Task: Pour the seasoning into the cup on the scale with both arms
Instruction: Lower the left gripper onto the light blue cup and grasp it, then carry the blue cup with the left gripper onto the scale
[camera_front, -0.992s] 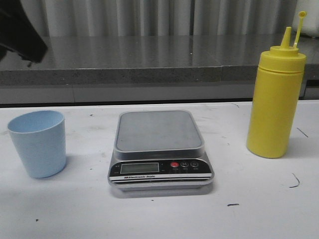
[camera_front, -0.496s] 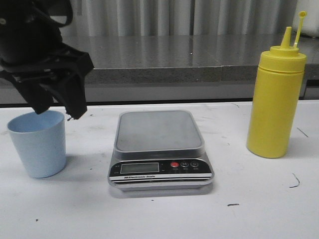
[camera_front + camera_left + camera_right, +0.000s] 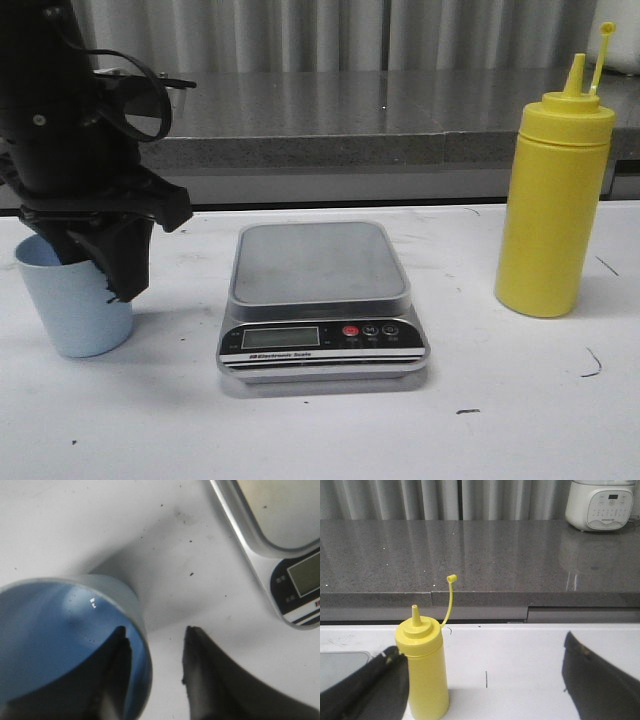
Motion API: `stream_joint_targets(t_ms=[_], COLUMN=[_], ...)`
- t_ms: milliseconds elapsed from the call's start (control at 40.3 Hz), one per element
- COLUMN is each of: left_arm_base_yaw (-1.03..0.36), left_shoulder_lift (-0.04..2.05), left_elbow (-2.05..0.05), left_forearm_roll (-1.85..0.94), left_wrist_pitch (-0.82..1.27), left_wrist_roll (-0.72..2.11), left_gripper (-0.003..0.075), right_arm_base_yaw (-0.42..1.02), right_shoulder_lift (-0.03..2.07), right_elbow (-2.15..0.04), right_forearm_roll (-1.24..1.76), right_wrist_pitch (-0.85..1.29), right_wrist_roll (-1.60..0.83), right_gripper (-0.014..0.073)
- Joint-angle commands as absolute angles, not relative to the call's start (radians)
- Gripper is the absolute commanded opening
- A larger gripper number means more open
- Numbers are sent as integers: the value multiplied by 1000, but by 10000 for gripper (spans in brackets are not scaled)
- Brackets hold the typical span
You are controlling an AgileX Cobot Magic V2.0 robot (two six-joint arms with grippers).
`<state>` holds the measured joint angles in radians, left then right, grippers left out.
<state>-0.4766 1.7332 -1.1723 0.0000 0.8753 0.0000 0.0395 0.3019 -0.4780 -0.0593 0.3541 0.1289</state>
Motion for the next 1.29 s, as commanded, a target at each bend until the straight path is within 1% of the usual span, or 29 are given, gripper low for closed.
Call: stream_joint_targets(t_ms=[0,25,298,471,570,917,1091,1264], left_arm_base_yaw=[-485,-485,-493,-549,-588,-706,-734,-735], left_shoulder_lift=[1692,1692,1692,1709,1749,1956,2035,2055], left_elbow=[-1210,-1215,-1343,-1483,-1586,-1894,-1956,-1971], left_forearm_roll=[0,0,0,0,0,0,0,0], left_wrist_pitch=[887,894,982,1063,1122,1200,1202,1199], left_wrist_roll=[-5,0,0,0,0,0,-5,-5], left_gripper=[3,-21,-20,-20,-20,-20,-20,-19], right_arm_base_yaw=[32,32,32,32,32,32,32,32], right_shoulder_lift=[318,318,318,318,318,318,318,318], right_elbow=[-506,-506,-506,-506,-506,-506,-506,-506], right_forearm_roll=[-73,-73,-73,-73,-73,-73,-73,-73], right_wrist_pitch=[266,267,269,281,282,282,282,282], right_wrist_roll=[129,129,129,129,129,129,129,129], right_gripper=[639,639,639,639,639,639,639,639])
